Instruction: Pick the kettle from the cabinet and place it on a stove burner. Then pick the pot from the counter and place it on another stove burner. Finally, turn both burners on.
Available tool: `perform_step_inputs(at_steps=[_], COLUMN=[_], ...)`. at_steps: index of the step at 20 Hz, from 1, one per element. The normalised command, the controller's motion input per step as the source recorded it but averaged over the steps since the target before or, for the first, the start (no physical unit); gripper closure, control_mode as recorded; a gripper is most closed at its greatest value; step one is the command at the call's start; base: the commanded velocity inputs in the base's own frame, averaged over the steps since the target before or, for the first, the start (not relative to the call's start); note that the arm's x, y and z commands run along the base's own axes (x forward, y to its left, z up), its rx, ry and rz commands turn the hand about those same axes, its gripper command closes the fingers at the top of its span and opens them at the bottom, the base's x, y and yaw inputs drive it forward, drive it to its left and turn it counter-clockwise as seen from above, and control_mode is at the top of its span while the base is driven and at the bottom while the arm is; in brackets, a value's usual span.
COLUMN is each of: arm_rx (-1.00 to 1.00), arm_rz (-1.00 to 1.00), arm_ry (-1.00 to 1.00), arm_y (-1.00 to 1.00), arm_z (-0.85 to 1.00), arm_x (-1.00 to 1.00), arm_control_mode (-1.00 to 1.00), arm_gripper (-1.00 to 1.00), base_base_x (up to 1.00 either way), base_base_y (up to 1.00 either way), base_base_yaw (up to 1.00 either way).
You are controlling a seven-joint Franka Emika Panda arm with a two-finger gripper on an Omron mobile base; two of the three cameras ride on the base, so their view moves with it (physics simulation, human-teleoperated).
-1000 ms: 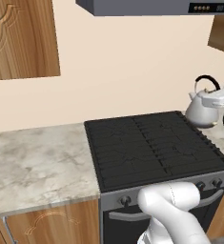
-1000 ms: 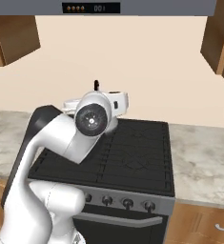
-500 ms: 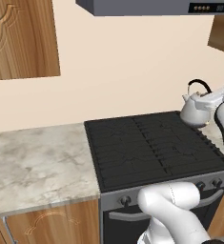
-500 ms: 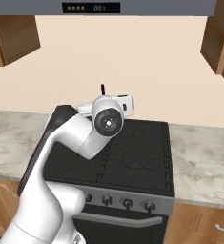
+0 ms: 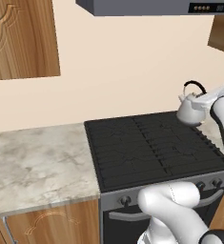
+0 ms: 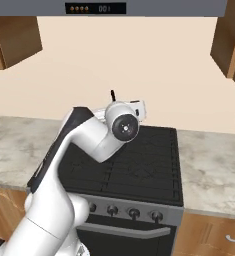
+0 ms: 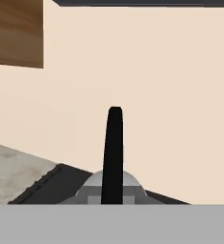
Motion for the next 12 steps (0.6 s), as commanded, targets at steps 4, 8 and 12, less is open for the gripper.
perform_step_inputs(at_steps=[4, 8, 12], arm_rx=[0.0, 0.0, 0.0], arm_rz=[0.04, 0.05, 0.05], arm_ry=[0.0, 0.0, 0.0], arm_y=[-0.06, -0.03, -0.11], arm_z=[-0.22, -0.25, -0.2], arm_x=[0.25, 0.23, 0.24], arm_control_mode=[-1.0, -1.0, -1.0], arm_gripper=[1.0, 1.0, 1.0], base_base_x=[0.0, 0.0, 0.0], base_base_y=[0.0, 0.0, 0.0], base_base_yaw=[0.0, 0.0, 0.0])
